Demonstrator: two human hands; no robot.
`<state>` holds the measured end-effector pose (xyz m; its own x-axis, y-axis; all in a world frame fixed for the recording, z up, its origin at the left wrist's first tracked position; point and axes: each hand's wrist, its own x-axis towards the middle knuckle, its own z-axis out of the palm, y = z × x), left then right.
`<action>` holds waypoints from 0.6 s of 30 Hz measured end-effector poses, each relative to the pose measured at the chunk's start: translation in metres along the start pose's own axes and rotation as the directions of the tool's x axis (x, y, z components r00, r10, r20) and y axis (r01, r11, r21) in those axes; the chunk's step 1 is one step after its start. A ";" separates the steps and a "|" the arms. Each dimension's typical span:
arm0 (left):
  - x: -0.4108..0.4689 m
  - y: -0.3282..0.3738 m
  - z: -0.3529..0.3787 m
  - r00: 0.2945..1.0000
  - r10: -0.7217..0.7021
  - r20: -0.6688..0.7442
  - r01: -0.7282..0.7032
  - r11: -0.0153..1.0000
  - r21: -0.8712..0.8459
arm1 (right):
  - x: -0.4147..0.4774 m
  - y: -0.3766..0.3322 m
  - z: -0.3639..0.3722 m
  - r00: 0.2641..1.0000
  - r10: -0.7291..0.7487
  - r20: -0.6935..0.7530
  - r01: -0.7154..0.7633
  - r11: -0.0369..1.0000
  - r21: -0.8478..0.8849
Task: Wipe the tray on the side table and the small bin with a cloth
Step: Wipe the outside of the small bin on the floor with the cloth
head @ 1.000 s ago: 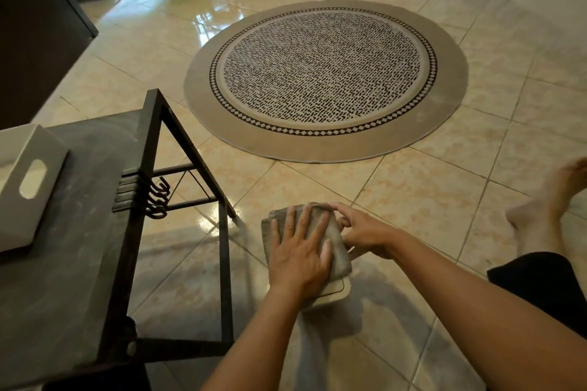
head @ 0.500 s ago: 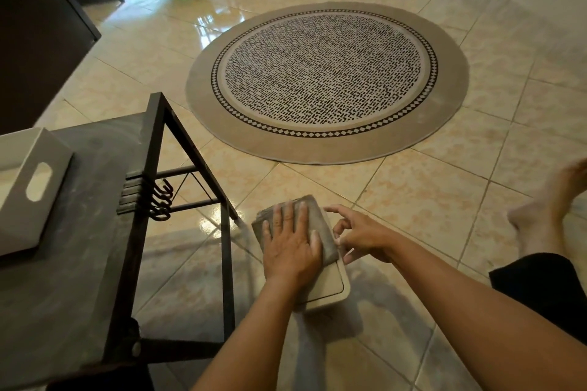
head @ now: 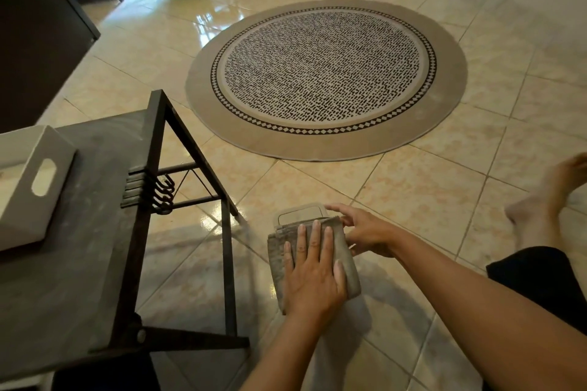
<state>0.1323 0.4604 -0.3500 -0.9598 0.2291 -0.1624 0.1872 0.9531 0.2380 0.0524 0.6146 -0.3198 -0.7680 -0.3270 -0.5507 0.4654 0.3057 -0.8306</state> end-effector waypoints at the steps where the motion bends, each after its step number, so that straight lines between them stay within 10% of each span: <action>1: 0.006 0.000 -0.001 1.000 -0.001 0.000 0.001 1.000 0.000 | 0.000 0.000 0.000 1.000 -0.003 0.000 0.003 1.000 0.002; 18: 0.016 -0.023 -0.004 0.997 -0.081 -0.008 0.080 0.996 -0.049 | 0.011 0.010 0.000 0.999 -0.014 -0.031 0.015 0.999 0.051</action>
<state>0.1122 0.4417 -0.3537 -0.9735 0.1498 -0.1730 0.0992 0.9574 0.2711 0.0481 0.6142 -0.3344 -0.7875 -0.3034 -0.5364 0.4755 0.2545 -0.8421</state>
